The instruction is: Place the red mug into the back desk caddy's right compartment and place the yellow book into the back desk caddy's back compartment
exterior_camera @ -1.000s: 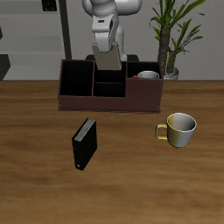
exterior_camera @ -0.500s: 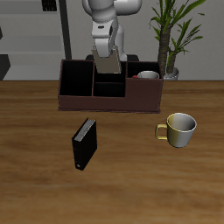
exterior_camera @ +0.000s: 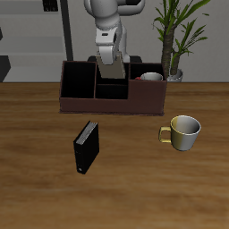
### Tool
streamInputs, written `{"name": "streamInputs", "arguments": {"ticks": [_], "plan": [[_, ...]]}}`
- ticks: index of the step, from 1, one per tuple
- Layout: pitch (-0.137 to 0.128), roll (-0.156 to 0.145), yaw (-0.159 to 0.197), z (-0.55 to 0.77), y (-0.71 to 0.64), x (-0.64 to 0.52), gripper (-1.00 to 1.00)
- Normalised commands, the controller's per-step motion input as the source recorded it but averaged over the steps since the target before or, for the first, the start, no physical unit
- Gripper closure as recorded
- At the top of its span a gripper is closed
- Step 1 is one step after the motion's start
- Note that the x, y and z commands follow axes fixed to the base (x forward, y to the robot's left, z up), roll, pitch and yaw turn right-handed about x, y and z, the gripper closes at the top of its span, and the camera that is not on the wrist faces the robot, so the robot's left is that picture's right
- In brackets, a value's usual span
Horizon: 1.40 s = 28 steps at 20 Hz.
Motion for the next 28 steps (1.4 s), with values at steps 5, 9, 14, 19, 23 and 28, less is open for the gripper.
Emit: {"name": "streamInputs", "arguments": {"ticks": [5,9,14,19,23,28], "plan": [[0.044,0.008,0.014,-0.25,0.05,0.01,1.00],[0.041,-0.004,0.001,-0.18,0.00,0.02,1.00],[0.041,-0.011,0.006,-0.22,-0.03,0.03,1.00],[0.031,0.003,0.009,-0.16,-0.03,-0.01,1.00],[0.057,-0.002,0.016,-0.33,0.01,0.05,1.00],[0.035,0.008,0.002,-0.19,0.01,0.02,1.00]]}}
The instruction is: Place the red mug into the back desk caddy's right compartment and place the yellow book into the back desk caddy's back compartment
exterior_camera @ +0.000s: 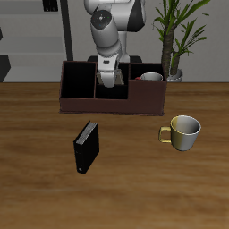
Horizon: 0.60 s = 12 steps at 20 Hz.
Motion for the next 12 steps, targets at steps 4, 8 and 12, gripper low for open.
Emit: {"name": "streamInputs", "arguments": {"ticks": [4,8,12], "plan": [[0.044,0.007,0.009,-0.18,0.06,0.04,1.00],[0.003,0.017,-0.047,-0.01,0.12,0.05,-1.00],[-0.007,0.027,-0.015,0.05,0.07,-0.02,-1.00]]}}
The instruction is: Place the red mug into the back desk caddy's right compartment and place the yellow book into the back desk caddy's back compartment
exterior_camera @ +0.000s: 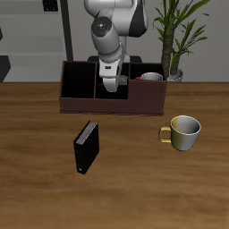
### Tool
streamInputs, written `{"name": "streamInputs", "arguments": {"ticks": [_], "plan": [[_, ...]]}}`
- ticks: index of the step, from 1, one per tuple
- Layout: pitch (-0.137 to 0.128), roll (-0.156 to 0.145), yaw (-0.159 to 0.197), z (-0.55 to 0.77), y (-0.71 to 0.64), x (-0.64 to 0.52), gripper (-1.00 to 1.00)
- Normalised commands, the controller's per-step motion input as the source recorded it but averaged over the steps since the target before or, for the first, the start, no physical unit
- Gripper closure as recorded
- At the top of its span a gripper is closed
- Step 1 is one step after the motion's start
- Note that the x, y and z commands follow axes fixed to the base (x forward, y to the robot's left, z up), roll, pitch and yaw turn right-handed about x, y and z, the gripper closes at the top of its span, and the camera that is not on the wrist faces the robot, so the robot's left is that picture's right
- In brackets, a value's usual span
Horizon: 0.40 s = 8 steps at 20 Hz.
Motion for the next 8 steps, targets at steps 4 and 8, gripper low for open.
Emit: {"name": "streamInputs", "arguments": {"ticks": [4,8], "plan": [[-0.002,0.026,-0.013,0.05,0.09,-0.01,-1.00],[-0.005,0.015,-0.037,0.09,0.08,-0.01,-1.00]]}}
